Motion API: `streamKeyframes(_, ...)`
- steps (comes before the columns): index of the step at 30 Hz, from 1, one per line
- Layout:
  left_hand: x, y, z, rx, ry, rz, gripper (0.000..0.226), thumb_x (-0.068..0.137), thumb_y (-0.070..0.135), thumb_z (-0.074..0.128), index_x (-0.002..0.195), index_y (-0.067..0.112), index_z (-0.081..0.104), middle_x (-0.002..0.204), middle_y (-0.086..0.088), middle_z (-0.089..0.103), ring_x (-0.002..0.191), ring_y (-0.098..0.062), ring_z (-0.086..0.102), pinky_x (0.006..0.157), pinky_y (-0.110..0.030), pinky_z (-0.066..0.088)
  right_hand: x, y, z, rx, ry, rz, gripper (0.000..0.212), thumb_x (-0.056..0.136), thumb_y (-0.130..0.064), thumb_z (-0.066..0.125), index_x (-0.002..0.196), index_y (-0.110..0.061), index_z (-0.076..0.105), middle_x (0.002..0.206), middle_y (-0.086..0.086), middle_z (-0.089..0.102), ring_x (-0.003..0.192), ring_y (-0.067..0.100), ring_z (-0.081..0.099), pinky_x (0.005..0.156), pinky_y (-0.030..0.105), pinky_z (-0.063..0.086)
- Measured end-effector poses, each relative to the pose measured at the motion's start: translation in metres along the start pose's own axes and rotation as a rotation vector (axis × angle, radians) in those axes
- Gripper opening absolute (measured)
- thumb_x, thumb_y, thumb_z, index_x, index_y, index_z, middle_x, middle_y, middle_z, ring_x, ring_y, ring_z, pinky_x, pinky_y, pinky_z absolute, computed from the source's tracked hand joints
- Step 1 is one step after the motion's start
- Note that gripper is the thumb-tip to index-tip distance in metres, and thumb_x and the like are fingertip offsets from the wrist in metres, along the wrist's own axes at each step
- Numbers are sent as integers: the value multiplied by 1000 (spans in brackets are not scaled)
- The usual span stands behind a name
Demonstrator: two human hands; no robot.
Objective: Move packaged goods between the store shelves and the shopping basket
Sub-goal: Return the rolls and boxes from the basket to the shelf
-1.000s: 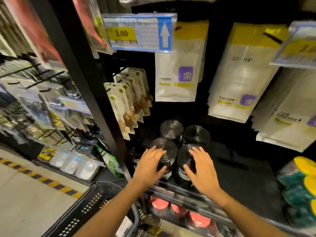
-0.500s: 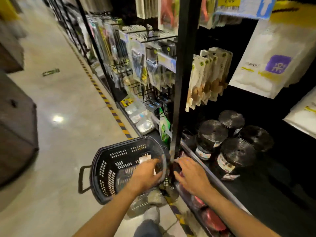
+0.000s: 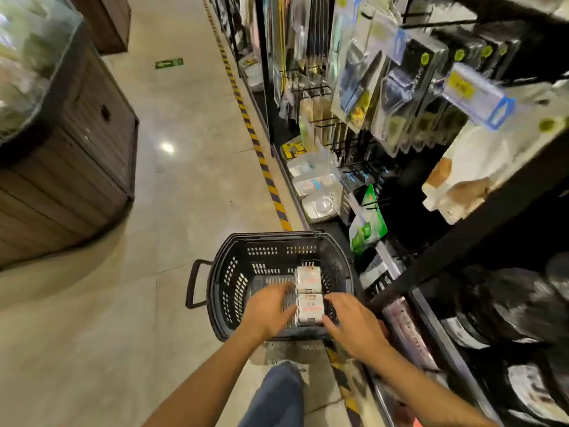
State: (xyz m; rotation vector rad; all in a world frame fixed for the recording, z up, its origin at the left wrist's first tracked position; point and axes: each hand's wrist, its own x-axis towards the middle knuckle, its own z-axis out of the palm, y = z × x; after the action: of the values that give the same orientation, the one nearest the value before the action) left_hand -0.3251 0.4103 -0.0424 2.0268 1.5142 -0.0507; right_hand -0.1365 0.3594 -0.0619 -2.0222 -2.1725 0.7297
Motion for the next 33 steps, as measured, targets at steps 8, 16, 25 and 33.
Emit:
streamKeyframes(8, 127, -58, 6, 29, -196, -84, 51, 93, 46, 47, 137, 23, 39, 134, -4, 53, 121, -21, 51, 99, -41, 45, 117, 19, 37, 45, -29, 163, 41, 89, -38, 46, 116, -11, 61, 110, 3, 64, 99, 23, 63, 79, 25, 50)
streamKeyframes(16, 244, -123, 98, -77, -318, -195, 45, 92, 44, 51, 131, 20, 48, 129, -2, 58, 105, -20, 61, 93, -33, 47, 197, 89, 150, 92, -290, 346, 46, 93, -36, 47, 135, -20, 42, 135, 2, 47, 126, 21, 43, 104, 31, 34)
streamKeyframes(25, 348, -179, 248, -321, -366, -446, 58, 89, 52, 54, 133, 14, 48, 99, -14, 68, 92, -28, 64, 84, -38, 53, 244, 166, 300, 406, -359, 719, 61, 83, -42, 66, 133, -16, 43, 131, 3, 48, 118, 20, 48, 95, 30, 40)
streamKeyframes(33, 386, -189, 338, -664, -356, -564, 47, 79, 48, 69, 113, 19, 58, 99, 1, 71, 91, -18, 67, 84, -41, 56, 255, 191, 385, 721, -199, 1012, 69, 71, -32, 80, 129, -16, 48, 117, -1, 64, 110, 17, 60, 97, 32, 46)
